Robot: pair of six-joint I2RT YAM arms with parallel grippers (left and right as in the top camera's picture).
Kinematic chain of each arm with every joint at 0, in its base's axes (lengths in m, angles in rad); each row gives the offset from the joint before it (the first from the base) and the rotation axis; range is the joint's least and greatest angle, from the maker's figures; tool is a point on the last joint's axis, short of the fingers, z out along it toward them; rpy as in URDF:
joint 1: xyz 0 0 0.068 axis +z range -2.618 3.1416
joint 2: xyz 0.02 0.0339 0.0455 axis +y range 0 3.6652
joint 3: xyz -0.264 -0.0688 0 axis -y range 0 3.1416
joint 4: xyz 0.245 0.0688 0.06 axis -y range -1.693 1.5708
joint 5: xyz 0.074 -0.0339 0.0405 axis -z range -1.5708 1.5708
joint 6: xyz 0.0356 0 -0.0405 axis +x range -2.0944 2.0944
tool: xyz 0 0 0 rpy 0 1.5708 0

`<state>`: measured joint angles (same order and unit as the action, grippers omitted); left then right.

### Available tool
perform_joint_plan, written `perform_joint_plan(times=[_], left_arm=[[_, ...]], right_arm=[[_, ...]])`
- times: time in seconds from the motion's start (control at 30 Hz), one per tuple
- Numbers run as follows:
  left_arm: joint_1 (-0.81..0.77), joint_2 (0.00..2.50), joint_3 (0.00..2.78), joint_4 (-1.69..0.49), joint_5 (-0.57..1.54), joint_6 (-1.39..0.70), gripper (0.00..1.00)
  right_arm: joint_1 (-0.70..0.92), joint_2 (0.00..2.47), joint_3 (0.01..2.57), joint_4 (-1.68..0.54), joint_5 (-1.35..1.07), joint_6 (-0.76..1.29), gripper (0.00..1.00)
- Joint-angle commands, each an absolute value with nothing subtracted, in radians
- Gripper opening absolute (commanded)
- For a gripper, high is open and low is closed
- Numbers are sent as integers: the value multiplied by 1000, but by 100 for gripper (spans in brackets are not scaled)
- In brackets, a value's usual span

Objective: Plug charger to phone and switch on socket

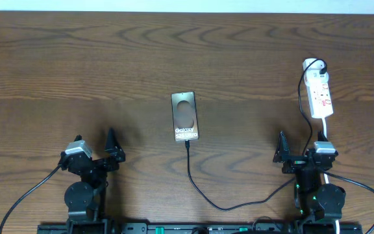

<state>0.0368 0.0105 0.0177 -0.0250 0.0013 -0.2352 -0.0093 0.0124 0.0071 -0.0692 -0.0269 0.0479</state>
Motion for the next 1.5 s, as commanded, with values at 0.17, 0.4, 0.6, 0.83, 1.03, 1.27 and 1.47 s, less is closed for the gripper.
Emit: perform_joint_plan(times=[0.17, 0.4, 0.6, 0.83, 1.03, 1.27, 1.47], left_arm=[[37, 10, 4, -72, -12, -226, 93], [38, 2, 4, -72, -20, -217, 93], [41, 1, 4, -72, 43, -88, 93], [41, 1, 4, -65, 115, 78, 93], [40, 4, 4, -62, 112, 78, 93], [40, 4, 4, -62, 112, 78, 93], [40, 4, 4, -62, 112, 78, 93]], right_arm=[[-6, 5, 5, -72, -29, 28, 99], [-6, 5, 5, -72, -29, 28, 99], [-6, 5, 5, -72, -29, 28, 99], [-6, 5, 5, -72, -29, 28, 99], [-6, 5, 5, -72, -29, 28, 99], [-6, 5, 5, -72, -29, 28, 99], [-6, 5, 5, -72, -29, 28, 99]])
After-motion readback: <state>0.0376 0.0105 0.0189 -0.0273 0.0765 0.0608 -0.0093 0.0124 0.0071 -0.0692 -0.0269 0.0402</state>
